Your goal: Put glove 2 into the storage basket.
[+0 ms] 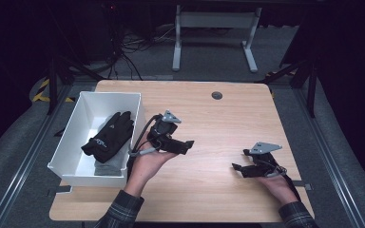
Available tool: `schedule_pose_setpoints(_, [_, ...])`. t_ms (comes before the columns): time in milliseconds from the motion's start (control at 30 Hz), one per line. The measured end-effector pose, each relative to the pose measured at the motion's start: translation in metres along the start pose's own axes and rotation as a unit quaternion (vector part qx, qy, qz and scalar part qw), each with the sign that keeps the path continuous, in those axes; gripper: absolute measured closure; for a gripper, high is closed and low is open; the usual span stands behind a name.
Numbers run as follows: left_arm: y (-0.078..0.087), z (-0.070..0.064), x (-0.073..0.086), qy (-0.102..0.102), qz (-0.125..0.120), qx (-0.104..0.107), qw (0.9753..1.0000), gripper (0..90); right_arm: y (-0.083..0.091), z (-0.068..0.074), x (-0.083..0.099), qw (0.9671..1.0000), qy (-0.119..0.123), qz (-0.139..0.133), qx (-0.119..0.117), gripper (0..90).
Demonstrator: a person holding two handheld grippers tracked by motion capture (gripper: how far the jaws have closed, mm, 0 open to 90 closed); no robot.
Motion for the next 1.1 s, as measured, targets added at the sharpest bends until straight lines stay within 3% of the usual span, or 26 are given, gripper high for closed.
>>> schedule_pose_setpoints(400, [-0.035, -0.018, 0.022, -0.025, 0.014, 0.014, 0.9995, 15.6, 0.0, 0.0, 0.0, 1.0, 0.001, 0.0, 0.0, 22.9])
schedule_pose_setpoints(500, [-0.045, -0.02, 0.03, -0.037, 0.021, 0.008, 0.9991, 15.5, 0.0, 0.0, 0.0, 1.0, 0.0, 0.0, 0.0, 22.9])
schedule_pose_setpoints(1100, [-0.086, -0.024, 0.067, -0.053, 0.046, 0.002, 0.9975, 13.9, 0.0, 0.0, 0.0, 1.0, 0.0, 0.0, 0.0, 22.5])
Point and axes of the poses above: each handheld gripper's, and its own axes: y roughly backward along the jaws, x roughly out of its underside, z roughly to its left, the point moved 10 cm from there along -y, roughly forward along the jaws, and after that the axes turned 3 degrees about z, right-handed, at the moved point
